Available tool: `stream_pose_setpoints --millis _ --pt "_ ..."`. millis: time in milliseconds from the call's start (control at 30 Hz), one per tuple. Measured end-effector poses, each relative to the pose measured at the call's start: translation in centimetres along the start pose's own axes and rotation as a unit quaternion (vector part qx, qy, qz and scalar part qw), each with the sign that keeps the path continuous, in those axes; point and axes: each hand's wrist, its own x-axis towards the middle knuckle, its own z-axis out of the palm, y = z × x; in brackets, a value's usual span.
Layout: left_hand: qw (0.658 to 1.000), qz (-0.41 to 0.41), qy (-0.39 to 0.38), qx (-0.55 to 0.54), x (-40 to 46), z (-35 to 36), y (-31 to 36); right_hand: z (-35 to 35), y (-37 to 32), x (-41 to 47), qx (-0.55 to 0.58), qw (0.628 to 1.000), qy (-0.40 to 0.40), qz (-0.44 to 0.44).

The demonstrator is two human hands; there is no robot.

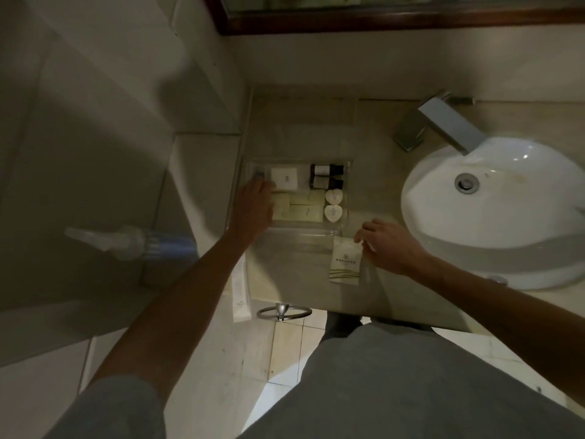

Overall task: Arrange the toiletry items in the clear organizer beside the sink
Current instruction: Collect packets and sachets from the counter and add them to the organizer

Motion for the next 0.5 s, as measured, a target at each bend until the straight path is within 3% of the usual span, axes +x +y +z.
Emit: stream_pose_setpoints --millis 100,267,400,500 --pt "0.996 -0.043 0.061 -0.057 -2.0 -0.3 3.7 -0.1 0.3 -0.3 0.009 1.000 0.023 0.009" --pt "0.984 -0.068 -0.065 -0.148 -7.3 2.9 15.3 -0.7 1.1 -0.9 0.027 0.997 0.061 0.040" --pt "0.965 -0.187 -0.139 -0.119 -8.2 5.7 20.0 -1.0 1.5 -1.5 0.023 0.997 0.062 0.035" --pt "0.944 -0.259 -0.135 -0.151 -7.9 6.5 21.0 -1.2 1.7 -1.7 0.025 0.997 0.062 0.034"
